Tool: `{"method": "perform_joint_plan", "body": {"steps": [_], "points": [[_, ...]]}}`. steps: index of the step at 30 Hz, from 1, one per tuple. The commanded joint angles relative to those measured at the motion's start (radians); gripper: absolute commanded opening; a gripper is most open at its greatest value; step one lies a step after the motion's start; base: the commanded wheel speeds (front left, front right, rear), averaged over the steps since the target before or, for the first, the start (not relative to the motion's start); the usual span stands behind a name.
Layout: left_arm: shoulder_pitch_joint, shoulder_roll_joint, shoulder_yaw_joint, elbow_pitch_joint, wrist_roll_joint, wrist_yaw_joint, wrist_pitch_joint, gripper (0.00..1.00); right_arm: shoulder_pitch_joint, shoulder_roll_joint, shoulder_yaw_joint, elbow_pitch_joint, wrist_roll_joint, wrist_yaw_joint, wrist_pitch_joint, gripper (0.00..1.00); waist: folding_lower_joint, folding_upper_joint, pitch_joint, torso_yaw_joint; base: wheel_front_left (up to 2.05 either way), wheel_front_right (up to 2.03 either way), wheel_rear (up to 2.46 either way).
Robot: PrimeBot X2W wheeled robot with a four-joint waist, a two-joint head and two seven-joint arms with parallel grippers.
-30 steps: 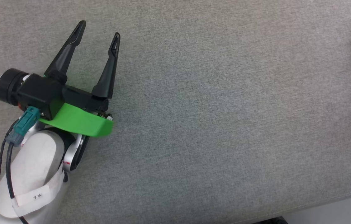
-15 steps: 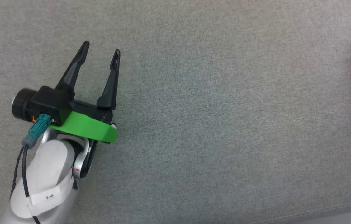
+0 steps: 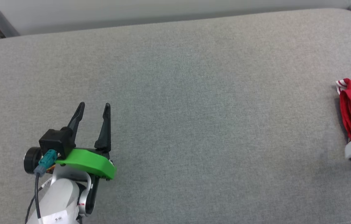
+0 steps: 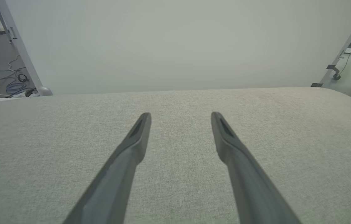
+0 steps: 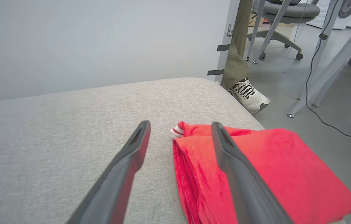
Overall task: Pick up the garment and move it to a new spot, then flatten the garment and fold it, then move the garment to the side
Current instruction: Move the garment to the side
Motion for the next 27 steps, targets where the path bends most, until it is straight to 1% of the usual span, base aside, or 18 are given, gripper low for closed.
{"method": "perform_joint_plan", "body": {"steps": [1, 4, 8, 9, 16, 21, 27], "points": [[0.020, -0.011, 0.005, 0.008, -0.004, 0.010, -0.009, 1.00, 0.038, 0.036, 0.016, -0.031, -0.001, -0.001, -0.002, 1.00, 0.0001, 0.0000, -0.081, 0.044, 0.00, 0.00, 0.00], [0.039, -0.020, 0.014, 0.025, -0.009, 0.015, -0.010, 1.00, 0.113, 0.107, 0.052, -0.113, -0.002, -0.001, 0.002, 1.00, 0.0001, 0.0000, -0.111, 0.061, 0.00, 0.00, 0.00], [0.058, -0.028, 0.022, 0.044, -0.010, 0.014, -0.011, 1.00, 0.191, 0.157, 0.101, -0.203, 0.004, -0.001, 0.021, 1.00, 0.0001, 0.0000, -0.144, 0.081, 0.00, 0.00, 0.00], [0.069, -0.031, 0.031, 0.058, -0.011, 0.015, -0.012, 1.00, 0.232, 0.171, 0.143, -0.255, 0.005, -0.001, 0.034, 1.00, 0.0001, 0.0000, -0.164, 0.094, 0.00, 0.00, 0.00], [0.109, -0.032, 0.066, 0.065, -0.007, 0.026, -0.012, 1.00, 0.310, 0.179, 0.223, -0.361, 0.004, -0.001, 0.059, 1.00, 0.0001, 0.0000, -0.207, 0.115, 0.00, 0.00, 0.00], [0.141, -0.025, 0.082, 0.063, -0.003, 0.023, -0.012, 1.00, 0.371, 0.180, 0.245, -0.431, 0.014, -0.001, 0.076, 1.00, 0.0001, 0.0000, -0.232, 0.119, 0.00, 0.00, 0.00], [0.172, -0.020, 0.078, 0.067, 0.002, 0.019, -0.012, 1.00, 0.446, 0.180, 0.252, -0.496, 0.021, -0.001, 0.095, 1.00, 0.0001, 0.0000, -0.256, 0.111, 0.00, 0.00, 0.00]]}}
